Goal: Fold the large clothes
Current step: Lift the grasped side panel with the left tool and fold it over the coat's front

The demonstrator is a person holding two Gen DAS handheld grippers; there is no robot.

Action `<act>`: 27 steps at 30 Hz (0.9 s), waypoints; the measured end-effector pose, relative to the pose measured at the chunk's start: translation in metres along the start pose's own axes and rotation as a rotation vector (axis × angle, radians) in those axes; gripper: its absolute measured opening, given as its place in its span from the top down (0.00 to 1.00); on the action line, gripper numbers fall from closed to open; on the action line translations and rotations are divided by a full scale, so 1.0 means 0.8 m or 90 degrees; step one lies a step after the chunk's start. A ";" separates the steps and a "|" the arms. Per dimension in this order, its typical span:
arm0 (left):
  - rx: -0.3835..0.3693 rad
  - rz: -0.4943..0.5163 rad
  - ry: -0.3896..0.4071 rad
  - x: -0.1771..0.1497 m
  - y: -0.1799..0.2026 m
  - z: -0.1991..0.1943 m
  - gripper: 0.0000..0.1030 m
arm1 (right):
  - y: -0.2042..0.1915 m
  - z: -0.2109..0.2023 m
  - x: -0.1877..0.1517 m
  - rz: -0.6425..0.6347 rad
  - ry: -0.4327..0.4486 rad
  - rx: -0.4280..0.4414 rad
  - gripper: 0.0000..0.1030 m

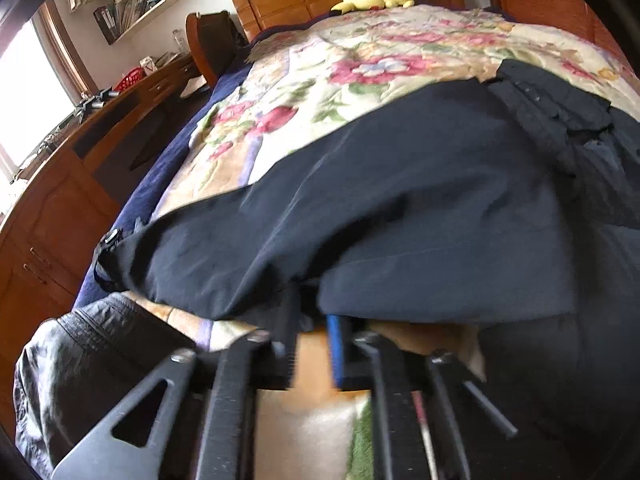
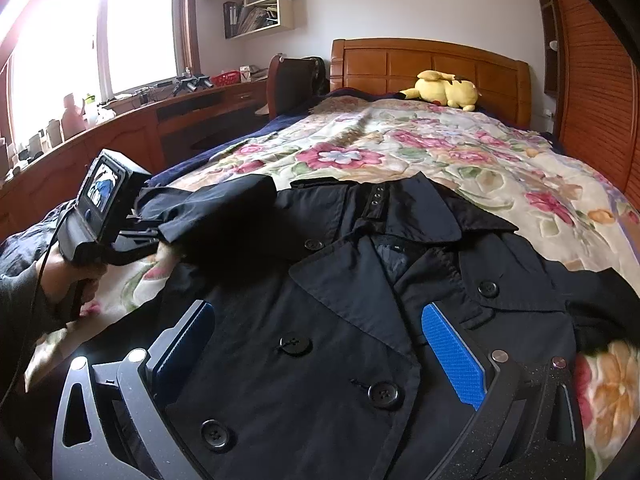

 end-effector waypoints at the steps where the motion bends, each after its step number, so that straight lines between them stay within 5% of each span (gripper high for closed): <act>1: 0.002 0.002 0.007 0.003 0.002 -0.004 0.95 | 0.001 -0.003 0.000 0.000 0.001 0.000 0.00; 6: -0.002 -0.005 0.064 0.027 0.004 -0.043 0.98 | 0.009 -0.013 0.005 0.024 0.010 0.029 0.00; 16: -0.051 0.031 0.143 0.065 0.058 -0.136 0.98 | 0.045 -0.038 0.012 0.041 0.035 -0.005 0.00; 23: -0.098 0.052 0.121 0.051 0.111 -0.152 0.96 | 0.058 -0.047 0.010 0.058 0.035 -0.014 0.00; 27: -0.147 0.040 0.089 0.018 0.131 -0.148 0.78 | 0.050 -0.046 0.009 0.052 0.030 -0.007 0.00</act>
Point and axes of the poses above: each gripper's, at about its wrist camera, not at the fingertips, and z roughly the way its jaws point, y to its right, x to its top, the point moved 9 cm from there along z, roughly the way its jaws point, and after that the axes turned 1 degree about -z, right-handed, at the moved point
